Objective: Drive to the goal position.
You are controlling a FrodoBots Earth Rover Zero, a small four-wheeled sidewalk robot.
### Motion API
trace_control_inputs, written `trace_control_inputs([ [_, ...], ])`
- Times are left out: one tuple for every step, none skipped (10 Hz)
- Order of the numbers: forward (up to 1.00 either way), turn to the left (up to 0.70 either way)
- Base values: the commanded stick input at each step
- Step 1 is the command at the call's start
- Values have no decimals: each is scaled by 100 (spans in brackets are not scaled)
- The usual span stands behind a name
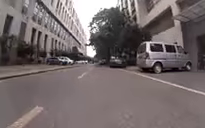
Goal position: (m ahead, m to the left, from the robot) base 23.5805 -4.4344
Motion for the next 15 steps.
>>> trace_control_inputs([
  [70, 0],
  [70, 0],
  [70, 0],
  [70, 0],
  [70, 0],
  [70, 0],
  [70, 0],
  [70, 0],
  [70, 0],
  [70, 0],
  [70, 0],
  [70, 0],
  [70, 0],
  [70, 0],
  [70, 0],
])
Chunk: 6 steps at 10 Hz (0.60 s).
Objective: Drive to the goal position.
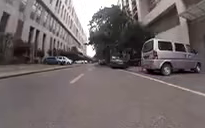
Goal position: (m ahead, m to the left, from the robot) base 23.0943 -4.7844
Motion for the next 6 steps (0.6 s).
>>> trace_control_inputs([
  [70, 0],
  [70, 0],
  [70, 0],
  [70, 0],
  [70, 0],
  [70, 0],
])
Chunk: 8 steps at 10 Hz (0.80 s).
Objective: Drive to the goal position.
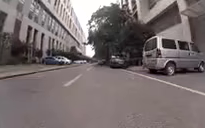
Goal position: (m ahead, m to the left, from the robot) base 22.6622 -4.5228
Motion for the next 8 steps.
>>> trace_control_inputs([
  [70, 0],
  [70, 3],
  [70, 9],
  [70, 14],
  [70, 14],
  [70, 7],
  [70, 1],
  [70, 0],
])
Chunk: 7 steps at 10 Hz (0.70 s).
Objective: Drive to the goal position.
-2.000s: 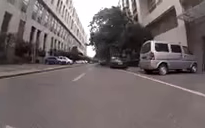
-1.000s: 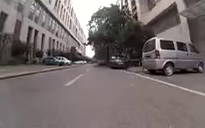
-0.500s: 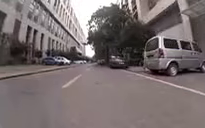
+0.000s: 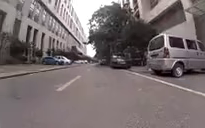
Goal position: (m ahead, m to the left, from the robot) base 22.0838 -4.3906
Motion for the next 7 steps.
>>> trace_control_inputs([
  [70, 0],
  [70, 0],
  [70, 0],
  [70, 0],
  [70, 0],
  [70, 0],
  [70, 0],
])
